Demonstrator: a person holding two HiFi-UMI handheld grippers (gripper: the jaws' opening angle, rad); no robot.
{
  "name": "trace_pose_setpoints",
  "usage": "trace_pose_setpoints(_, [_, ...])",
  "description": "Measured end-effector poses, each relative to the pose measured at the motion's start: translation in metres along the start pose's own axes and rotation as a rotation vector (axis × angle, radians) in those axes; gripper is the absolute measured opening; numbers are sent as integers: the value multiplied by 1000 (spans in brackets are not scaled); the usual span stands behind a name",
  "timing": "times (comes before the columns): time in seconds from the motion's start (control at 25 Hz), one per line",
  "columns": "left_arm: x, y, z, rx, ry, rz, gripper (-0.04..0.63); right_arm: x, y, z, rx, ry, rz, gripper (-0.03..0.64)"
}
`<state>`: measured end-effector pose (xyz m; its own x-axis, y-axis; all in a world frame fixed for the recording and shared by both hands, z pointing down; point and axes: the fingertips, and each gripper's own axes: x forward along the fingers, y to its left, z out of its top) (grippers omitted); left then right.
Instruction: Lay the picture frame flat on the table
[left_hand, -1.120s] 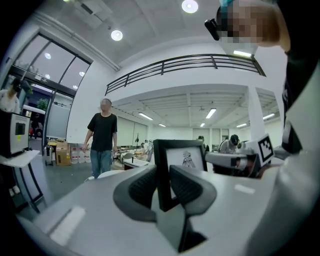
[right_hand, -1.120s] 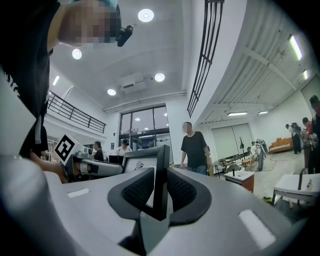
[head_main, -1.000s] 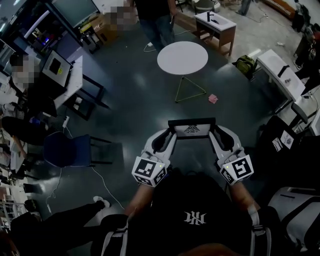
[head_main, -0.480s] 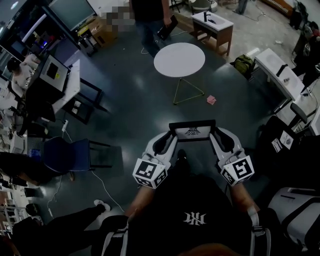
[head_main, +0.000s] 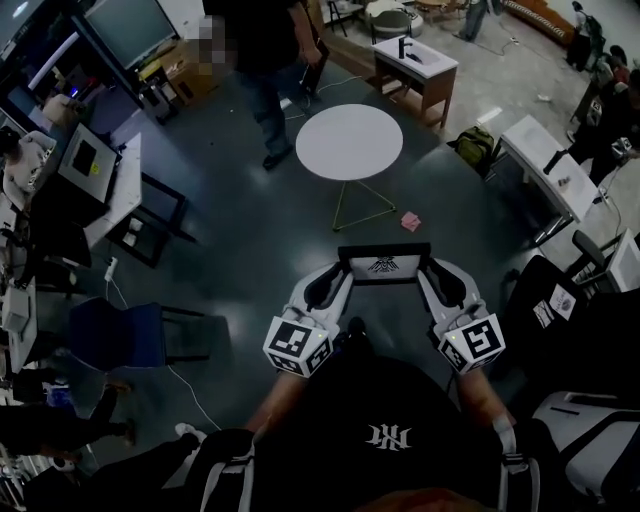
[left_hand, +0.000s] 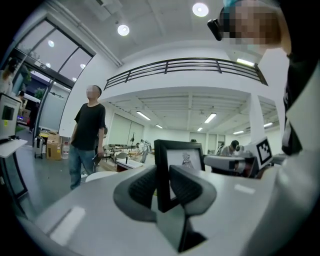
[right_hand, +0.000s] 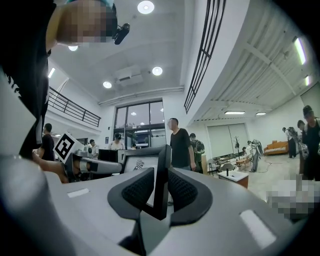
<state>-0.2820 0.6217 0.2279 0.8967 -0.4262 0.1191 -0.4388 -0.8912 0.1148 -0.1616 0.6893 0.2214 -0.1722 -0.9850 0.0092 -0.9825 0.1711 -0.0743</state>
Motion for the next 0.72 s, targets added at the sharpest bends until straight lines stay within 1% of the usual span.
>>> trace_pose_setpoints(0.16, [34,41,15,1,-11,-16,77,48,-20,11,-16,-1,-9,74])
trace_pose_setpoints(0.44, [84,122,52,20,-37,-23,75,139,-42,32,-32,-21,-8,74])
trace_pose_setpoints(0.72, [121,190,62,20,-54,-32,75,216,-59,34,-45,-28,-15,74])
